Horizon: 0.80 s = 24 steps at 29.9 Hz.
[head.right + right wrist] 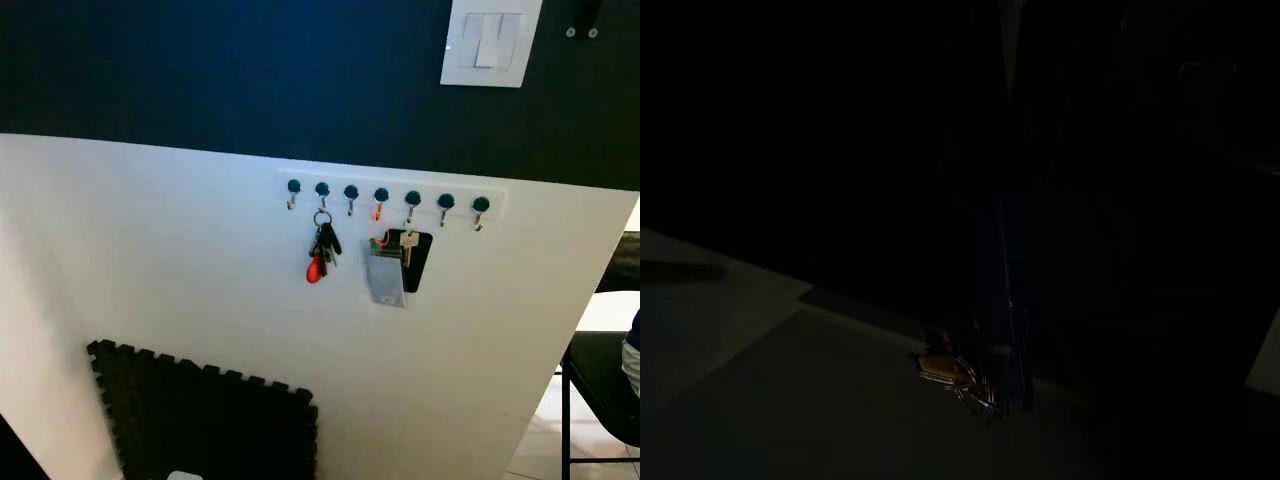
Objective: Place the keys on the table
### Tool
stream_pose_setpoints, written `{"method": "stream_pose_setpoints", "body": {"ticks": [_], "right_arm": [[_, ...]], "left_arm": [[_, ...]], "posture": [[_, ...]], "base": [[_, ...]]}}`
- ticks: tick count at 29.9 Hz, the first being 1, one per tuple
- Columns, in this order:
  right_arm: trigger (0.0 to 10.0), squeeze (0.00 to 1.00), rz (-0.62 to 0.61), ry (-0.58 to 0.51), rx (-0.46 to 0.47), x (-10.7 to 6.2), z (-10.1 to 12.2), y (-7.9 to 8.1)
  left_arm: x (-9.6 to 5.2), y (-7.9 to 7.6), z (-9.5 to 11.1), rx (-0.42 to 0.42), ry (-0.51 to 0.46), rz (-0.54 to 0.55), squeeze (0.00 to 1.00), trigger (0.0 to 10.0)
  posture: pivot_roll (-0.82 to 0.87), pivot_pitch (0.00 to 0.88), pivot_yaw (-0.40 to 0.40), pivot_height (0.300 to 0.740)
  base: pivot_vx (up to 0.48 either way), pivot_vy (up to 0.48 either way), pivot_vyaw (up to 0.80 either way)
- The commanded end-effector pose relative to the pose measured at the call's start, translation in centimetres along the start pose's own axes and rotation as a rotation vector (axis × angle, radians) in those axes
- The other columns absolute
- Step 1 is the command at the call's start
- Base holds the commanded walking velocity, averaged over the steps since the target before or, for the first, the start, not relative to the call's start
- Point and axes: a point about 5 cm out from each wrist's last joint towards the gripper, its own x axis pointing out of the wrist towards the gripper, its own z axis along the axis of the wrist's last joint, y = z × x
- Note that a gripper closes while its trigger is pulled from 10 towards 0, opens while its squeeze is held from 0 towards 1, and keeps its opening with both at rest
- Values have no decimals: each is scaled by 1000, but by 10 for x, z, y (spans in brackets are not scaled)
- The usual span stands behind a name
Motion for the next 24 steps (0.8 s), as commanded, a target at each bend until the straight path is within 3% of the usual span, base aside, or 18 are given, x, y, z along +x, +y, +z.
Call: {"method": "stream_pose_setpoints", "body": {"ticks": [1,12,16,20,21,23,24], "right_arm": [[10000,0,8,-18,-6,1,3,2],[10000,0,37,-34,-30,2,7,5],[10000,0,15,-28,-25,1,5,1],[10000,0,9,-24,-29,0,4,-2],[10000,0,1,-20,-28,-1,3,-3],[10000,0,-9,-14,-23,-1,1,-4],[10000,0,-9,-14,-23,-1,1,-4]], "left_arm": [[-1,-4,-6,-15,17,-6,0,10000],[-3,4,-12,27,47,22,0,10000],[-6,19,-20,122,115,80,0,10000],[-7,27,-23,138,133,122,0,10000],[-9,36,-24,185,143,184,0,10000],[-14,53,-27,193,151,272,0,10000],[-14,53,-27,193,151,272,0,10000]], "posture": [[75,16,-18,740],[71,0,-11,740],[77,0,-4,740],[79,0,-1,740],[84,0,3,740],[93,1,11,740],[93,1,11,740]], "base": [[0,0,0],[0,0,0],[0,0,0],[0,0,0],[0,0,0],[0,0,0],[0,0,0]]}}
